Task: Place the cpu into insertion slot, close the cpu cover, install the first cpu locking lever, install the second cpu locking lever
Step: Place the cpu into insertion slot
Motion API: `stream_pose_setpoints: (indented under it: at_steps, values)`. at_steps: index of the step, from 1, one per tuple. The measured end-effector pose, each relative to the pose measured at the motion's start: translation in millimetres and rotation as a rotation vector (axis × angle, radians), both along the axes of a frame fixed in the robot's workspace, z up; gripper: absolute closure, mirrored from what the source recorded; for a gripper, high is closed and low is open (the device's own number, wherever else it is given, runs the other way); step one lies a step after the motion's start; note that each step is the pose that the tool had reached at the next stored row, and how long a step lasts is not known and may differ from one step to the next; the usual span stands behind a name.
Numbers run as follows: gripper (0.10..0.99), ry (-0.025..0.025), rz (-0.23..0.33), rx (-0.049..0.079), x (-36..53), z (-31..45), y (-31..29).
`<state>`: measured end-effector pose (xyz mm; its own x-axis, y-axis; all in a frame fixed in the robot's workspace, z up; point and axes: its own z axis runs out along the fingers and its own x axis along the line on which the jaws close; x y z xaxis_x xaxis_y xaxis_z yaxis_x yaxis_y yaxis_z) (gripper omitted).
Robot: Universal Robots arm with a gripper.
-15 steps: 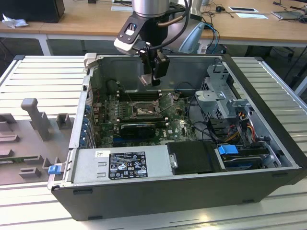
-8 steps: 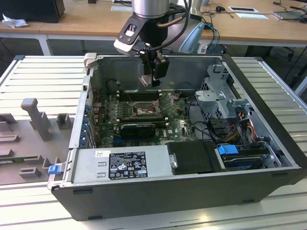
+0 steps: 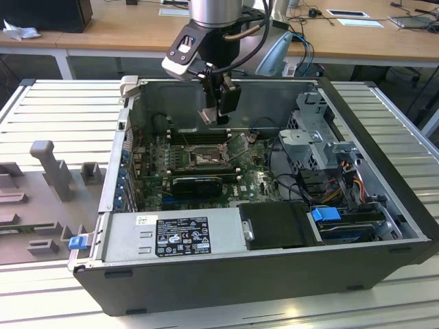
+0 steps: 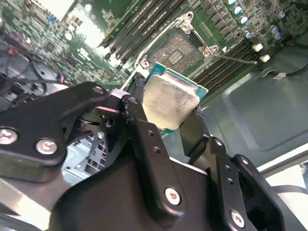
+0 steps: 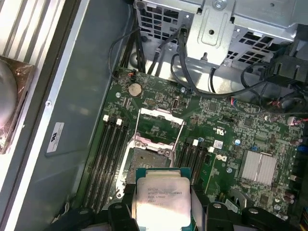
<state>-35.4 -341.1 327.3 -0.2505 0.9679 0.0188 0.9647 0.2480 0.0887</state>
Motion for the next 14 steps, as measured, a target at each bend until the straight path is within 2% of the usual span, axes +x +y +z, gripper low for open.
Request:
stream_pose_setpoints:
  at_steps: [2,5,14]
  values:
    - [0.545,0.0000,-0.059,0.000,0.0,-1.0,0.0]
    - [0.545,0.0001,-0.094,0.000,0.0,-1.5,0.0]
    - [0.545,0.0001,-0.107,0.000,0.0,-5.9,0.0]
